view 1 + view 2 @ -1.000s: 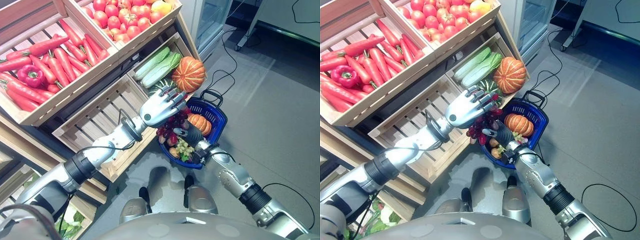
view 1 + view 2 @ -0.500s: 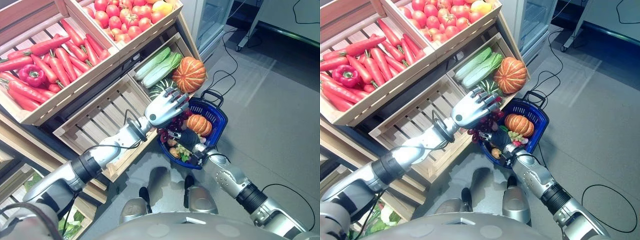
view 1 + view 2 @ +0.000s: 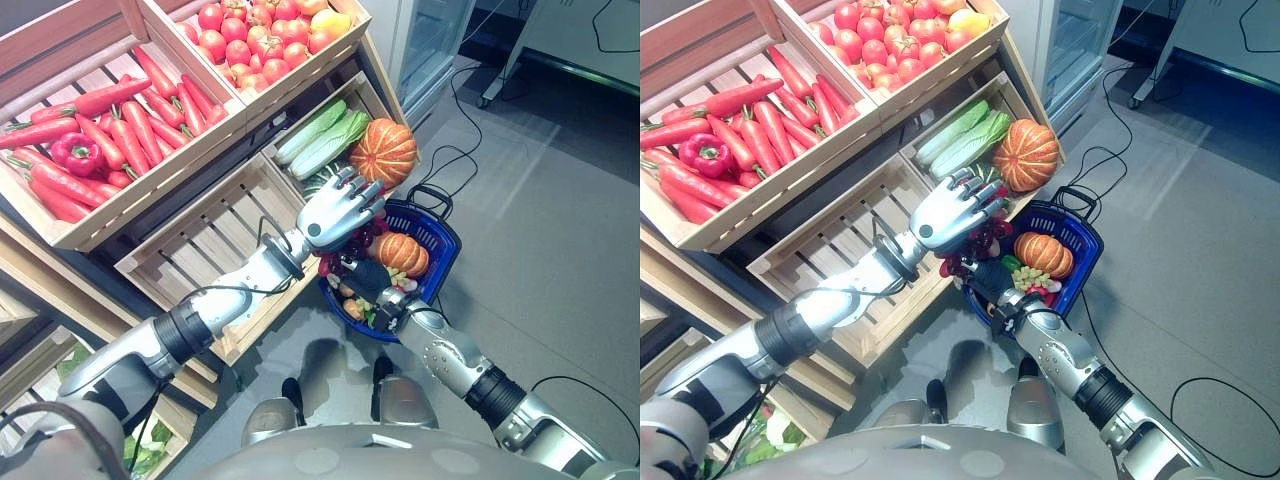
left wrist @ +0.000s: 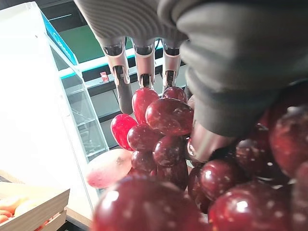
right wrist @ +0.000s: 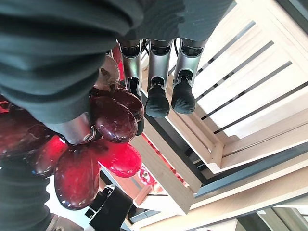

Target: Pick up fruits and vegetables into the basket

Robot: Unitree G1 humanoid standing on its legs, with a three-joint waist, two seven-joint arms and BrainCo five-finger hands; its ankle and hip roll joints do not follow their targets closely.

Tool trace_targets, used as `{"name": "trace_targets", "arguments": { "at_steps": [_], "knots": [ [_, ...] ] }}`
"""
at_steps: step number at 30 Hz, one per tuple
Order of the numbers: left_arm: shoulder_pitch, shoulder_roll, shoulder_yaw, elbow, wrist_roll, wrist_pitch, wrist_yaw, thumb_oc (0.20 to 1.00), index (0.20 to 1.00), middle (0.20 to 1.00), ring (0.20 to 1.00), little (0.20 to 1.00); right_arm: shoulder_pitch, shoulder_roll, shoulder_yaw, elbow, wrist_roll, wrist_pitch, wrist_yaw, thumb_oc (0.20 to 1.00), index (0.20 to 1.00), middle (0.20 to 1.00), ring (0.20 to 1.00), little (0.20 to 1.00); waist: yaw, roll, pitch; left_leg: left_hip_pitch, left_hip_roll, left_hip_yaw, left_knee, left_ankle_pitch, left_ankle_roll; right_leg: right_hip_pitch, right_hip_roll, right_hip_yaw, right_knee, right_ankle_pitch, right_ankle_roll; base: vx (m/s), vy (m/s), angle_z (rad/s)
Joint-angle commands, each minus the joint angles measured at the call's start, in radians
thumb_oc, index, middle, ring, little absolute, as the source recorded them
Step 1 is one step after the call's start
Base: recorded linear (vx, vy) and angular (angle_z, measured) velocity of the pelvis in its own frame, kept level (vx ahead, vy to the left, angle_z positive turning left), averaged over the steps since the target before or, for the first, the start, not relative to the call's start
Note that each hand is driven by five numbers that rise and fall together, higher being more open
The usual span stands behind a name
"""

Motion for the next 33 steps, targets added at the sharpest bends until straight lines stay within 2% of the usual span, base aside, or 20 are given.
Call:
{"name": "trace_targets", "arguments": {
  "at_steps": [1,7,9,10,11,17,20,21,26,27,33],
  "knots": [
    [-0.107,-0.055,-0.092,0.025,-0.005,0.013,-0.025,0.2,0.2,0.2,0.2,0.2,-0.188,0.19,0.063,-0.095,-0.053,-0.136,0.012,0.2,0.2,0.2,0.2,0.2,-0.005,-0.044,0.019,0.03,0.006,0.01,0.031,-0.13,0.03,0.107,-0.088,0.056,-0.094,-0.045,0.165,0.0,0.0,0.0],
    [-0.084,-0.046,-0.082,0.028,-0.021,0.019,-0.027,0.2,0.2,0.2,0.2,0.2,-0.204,0.171,0.042,-0.121,-0.123,-0.17,-0.041,0.2,0.2,0.2,0.2,0.2,-0.008,-0.043,0.019,0.035,0.007,0.011,0.028,-0.13,0.03,0.11,-0.087,0.059,-0.099,-0.045,0.164,0.0,0.0,0.0],
    [-0.075,-0.047,-0.077,0.026,-0.031,0.034,-0.024,0.495,0.495,0.495,0.495,0.495,-0.207,0.163,0.04,-0.134,-0.153,-0.181,-0.056,0.2,0.2,0.2,0.2,0.2,-0.008,-0.044,0.018,0.037,0.006,0.011,0.027,-0.131,0.03,0.112,-0.087,0.061,-0.101,-0.044,0.163,0.0,0.0,0.0],
    [-0.068,-0.044,-0.072,0.027,-0.049,0.036,-0.019,0.896,0.896,0.896,0.896,0.896,-0.208,0.157,0.037,-0.143,-0.168,-0.187,-0.066,0.2,0.2,0.2,0.2,0.2,-0.007,-0.044,0.018,0.039,0.006,0.012,0.026,-0.131,0.031,0.113,-0.086,0.061,-0.101,-0.044,0.162,0.0,0.0,0.0],
    [-0.061,-0.045,-0.063,0.034,-0.078,0.042,-0.027,1.0,1.0,1.0,1.0,1.0,-0.208,0.151,0.032,-0.152,-0.191,-0.194,-0.074,0.2,0.2,0.2,0.2,0.2,-0.007,-0.045,0.017,0.041,0.006,0.013,0.026,-0.133,0.032,0.115,-0.086,0.061,-0.102,-0.045,0.161,0.0,0.0,0.0],
    [-0.007,-0.03,-0.018,0.057,-0.168,0.061,-0.037,1.0,1.0,1.0,1.0,1.0,-0.222,0.128,0.003,-0.207,-0.253,-0.19,-0.124,0.2,0.2,0.2,0.2,0.2,0.001,-0.045,0.02,0.043,0.008,0.01,0.031,-0.134,0.031,0.117,-0.085,0.061,-0.096,-0.047,0.158,0.0,0.0,0.0],
    [0.033,-0.014,0.025,0.061,-0.269,0.026,-0.044,1.0,1.0,1.0,1.0,1.0,-0.223,0.115,-0.029,-0.254,-0.294,-0.171,-0.16,0.2,0.2,0.2,0.2,0.2,0.007,-0.046,0.022,0.044,0.009,0.009,0.031,-0.135,0.03,0.118,-0.083,0.057,-0.092,-0.051,0.156,0.0,-0.019,0.03],
    [0.053,-0.007,0.05,0.058,-0.342,0.007,-0.044,1.0,1.0,1.0,1.0,1.0,-0.226,0.105,-0.048,-0.276,-0.306,-0.158,-0.169,0.2,0.2,0.2,0.2,0.2,0.009,-0.047,0.025,0.042,0.011,0.008,0.036,-0.135,0.028,0.116,-0.083,0.056,-0.087,-0.052,0.153,-0.01,-0.024,0.04],
    [0.101,-0.002,0.119,0.052,-0.468,-0.029,-0.052,1.0,1.0,1.0,1.0,1.0,-0.219,0.09,-0.094,-0.332,-0.322,-0.121,-0.189,0.2,0.2,0.2,0.2,0.2,0.015,-0.047,0.028,0.039,0.013,0.009,0.041,-0.136,0.028,0.115,-0.081,0.053,-0.08,-0.055,0.148,-0.01,-0.023,0.05],
    [0.13,0.002,0.151,0.054,-0.552,-0.038,-0.076,1.0,1.0,1.0,1.0,1.0,-0.214,0.083,-0.121,-0.355,-0.329,-0.106,-0.193,0.2,0.2,0.2,0.2,0.2,0.016,-0.048,0.028,0.038,0.014,0.009,0.043,-0.136,0.027,0.114,-0.078,0.053,-0.077,-0.057,0.145,0.0,-0.023,0.04],
    [0.272,0.021,0.291,0.09,-0.741,-0.1,-0.05,1.0,1.0,1.0,1.0,1.0,-0.203,0.053,-0.233,-0.444,-0.313,-0.013,-0.212,0.2,0.2,0.2,0.2,0.2,0.027,-0.045,0.026,0.04,0.014,0.006,0.049,-0.134,0.027,0.115,-0.073,0.053,-0.066,-0.061,0.132,0.0,-0.005,0.01]
  ]
}}
